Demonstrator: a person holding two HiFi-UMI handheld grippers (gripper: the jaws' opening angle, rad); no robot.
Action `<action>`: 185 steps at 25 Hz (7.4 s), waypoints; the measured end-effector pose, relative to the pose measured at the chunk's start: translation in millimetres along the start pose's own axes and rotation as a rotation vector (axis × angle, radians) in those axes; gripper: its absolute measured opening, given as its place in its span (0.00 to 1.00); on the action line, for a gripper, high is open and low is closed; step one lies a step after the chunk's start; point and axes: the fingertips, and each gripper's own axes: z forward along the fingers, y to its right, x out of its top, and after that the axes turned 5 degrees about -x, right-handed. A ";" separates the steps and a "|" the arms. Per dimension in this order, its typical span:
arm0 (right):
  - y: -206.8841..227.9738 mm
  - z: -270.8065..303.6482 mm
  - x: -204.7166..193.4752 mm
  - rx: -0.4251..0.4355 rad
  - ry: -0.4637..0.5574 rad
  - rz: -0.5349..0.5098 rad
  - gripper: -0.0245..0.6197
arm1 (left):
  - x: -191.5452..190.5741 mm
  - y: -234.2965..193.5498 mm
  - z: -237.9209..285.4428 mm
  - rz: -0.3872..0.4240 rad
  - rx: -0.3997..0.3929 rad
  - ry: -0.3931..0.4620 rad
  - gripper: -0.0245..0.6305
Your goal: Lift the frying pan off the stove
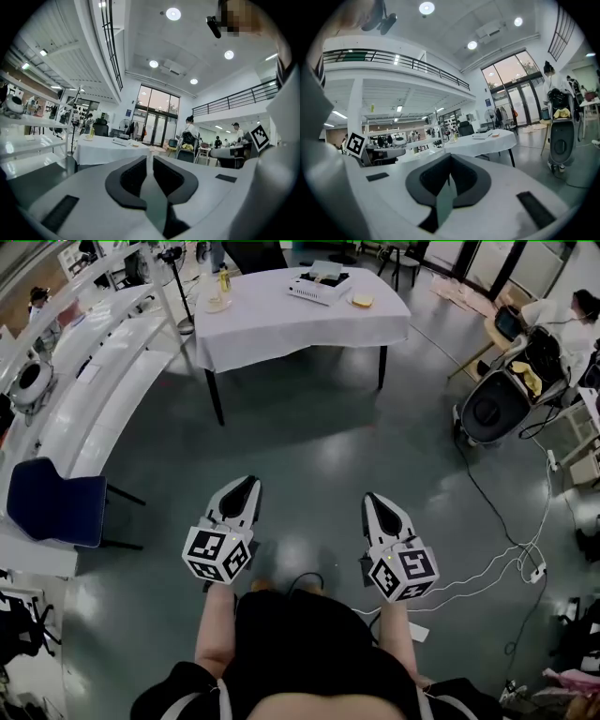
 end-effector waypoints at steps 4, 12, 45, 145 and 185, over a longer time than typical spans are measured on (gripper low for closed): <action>10.8 -11.2 -17.4 0.021 -0.039 -0.049 0.04 | -17.9 32.9 7.9 -0.129 -0.060 0.007 0.61; 24.1 -29.0 -23.5 0.044 -0.030 0.005 0.04 | -35.1 58.6 9.6 -0.104 -0.086 -0.055 0.64; 72.1 265.0 68.4 -0.030 -0.004 -0.032 0.04 | 65.0 -162.5 227.3 -0.054 -0.111 -0.050 0.64; 370.0 808.0 186.8 0.015 -0.087 0.041 0.04 | 136.9 -429.4 767.6 -0.164 -0.062 -0.099 0.64; 417.7 1039.1 209.6 -0.083 -0.171 0.049 0.04 | 147.8 -552.1 984.3 -0.763 -0.422 -0.229 0.64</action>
